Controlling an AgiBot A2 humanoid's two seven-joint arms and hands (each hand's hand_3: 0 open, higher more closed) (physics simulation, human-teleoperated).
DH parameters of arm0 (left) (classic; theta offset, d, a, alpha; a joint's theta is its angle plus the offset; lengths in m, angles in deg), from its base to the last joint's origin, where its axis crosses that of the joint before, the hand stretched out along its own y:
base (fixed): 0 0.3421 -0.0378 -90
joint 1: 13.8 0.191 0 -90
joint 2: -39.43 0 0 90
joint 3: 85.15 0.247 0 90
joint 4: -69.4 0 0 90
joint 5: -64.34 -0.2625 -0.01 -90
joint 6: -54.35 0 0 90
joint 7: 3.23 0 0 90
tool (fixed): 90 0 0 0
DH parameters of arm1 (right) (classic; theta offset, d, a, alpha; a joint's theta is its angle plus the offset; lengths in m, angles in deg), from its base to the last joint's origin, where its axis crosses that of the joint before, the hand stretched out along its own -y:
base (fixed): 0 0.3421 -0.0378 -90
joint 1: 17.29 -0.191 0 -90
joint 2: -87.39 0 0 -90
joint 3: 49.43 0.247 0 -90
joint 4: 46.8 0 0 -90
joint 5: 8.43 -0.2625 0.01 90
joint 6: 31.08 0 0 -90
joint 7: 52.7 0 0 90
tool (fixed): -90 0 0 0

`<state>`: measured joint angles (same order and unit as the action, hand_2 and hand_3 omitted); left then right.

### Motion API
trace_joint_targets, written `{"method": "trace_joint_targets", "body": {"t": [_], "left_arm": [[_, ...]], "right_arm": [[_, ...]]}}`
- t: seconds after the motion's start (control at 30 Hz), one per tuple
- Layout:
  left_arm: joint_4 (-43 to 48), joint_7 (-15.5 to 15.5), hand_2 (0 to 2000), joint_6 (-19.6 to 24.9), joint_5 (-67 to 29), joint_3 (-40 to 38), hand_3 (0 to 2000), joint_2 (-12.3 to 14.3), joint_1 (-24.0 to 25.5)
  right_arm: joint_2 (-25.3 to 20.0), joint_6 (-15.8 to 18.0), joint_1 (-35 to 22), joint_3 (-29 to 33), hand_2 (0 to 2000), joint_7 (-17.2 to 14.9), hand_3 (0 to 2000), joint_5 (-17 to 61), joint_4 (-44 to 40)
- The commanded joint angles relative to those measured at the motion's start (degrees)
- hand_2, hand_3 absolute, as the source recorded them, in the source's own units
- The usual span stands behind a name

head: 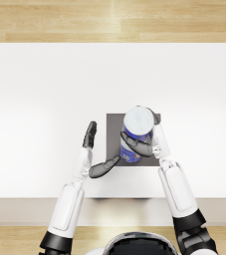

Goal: Pick up the blue can on the left and place it in the middle, then pick up the blue can on the right and place it on top of the can in the middle

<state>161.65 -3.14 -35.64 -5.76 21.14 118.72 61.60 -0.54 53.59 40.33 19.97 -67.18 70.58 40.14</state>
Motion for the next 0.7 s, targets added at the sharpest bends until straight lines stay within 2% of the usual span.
{"method": "trace_joint_targets", "body": {"t": [0.03,0.33,0.37,0.4,0.47,0.5,0.57,0.67,0.7], "left_arm": [[3.0,0.0,0,0.0,0.0,-3.1,0,0.0,0.3],[3.0,-0.1,0,0.0,0.0,-3.4,0,1.1,0.0],[3.1,-0.1,0,0.0,0.0,-3.3,0,1.3,-0.1],[2.8,-0.1,0,0.0,0.0,-3.4,0,1.5,-0.2],[3.1,-0.1,0,0.0,0.0,-3.7,0,1.8,-0.4],[3.6,-0.1,0,0.0,0.0,-3.8,0,1.8,-0.3],[3.9,-0.1,0,0.0,0.0,-4.1,0,2.1,-0.4],[4.1,-0.1,0,0.0,0.0,-4.2,0,2.5,-0.5],[4.1,-0.1,0,0.0,0.0,-4.3,0,2.6,-0.5]], "right_arm": [[0.0,-0.1,0.4,-0.2,2000,0.0,1520,0.0,-0.9],[0.0,-0.2,2.4,-1.0,2000,-0.1,1520,0.0,-2.5],[-0.1,-0.3,2.5,-0.9,639,-0.1,1193,0.0,-3.0],[-0.1,-2.2,2.6,-0.8,0,-0.1,867,0.0,-2.6],[-0.4,-7.8,2.6,-0.5,0,-0.5,213,0.0,-1.6],[-0.6,-9.7,2.2,0.0,0,-0.5,0,0.0,-0.9],[-1.2,-11.9,1.5,0.6,0,-0.6,0,0.0,-0.3],[-1.9,-13.3,0.6,0.6,0,-0.8,0,0.0,2.5],[15.8,-13.5,-10.2,-19.7,0,-0.8,0,0.0,3.1]]}}
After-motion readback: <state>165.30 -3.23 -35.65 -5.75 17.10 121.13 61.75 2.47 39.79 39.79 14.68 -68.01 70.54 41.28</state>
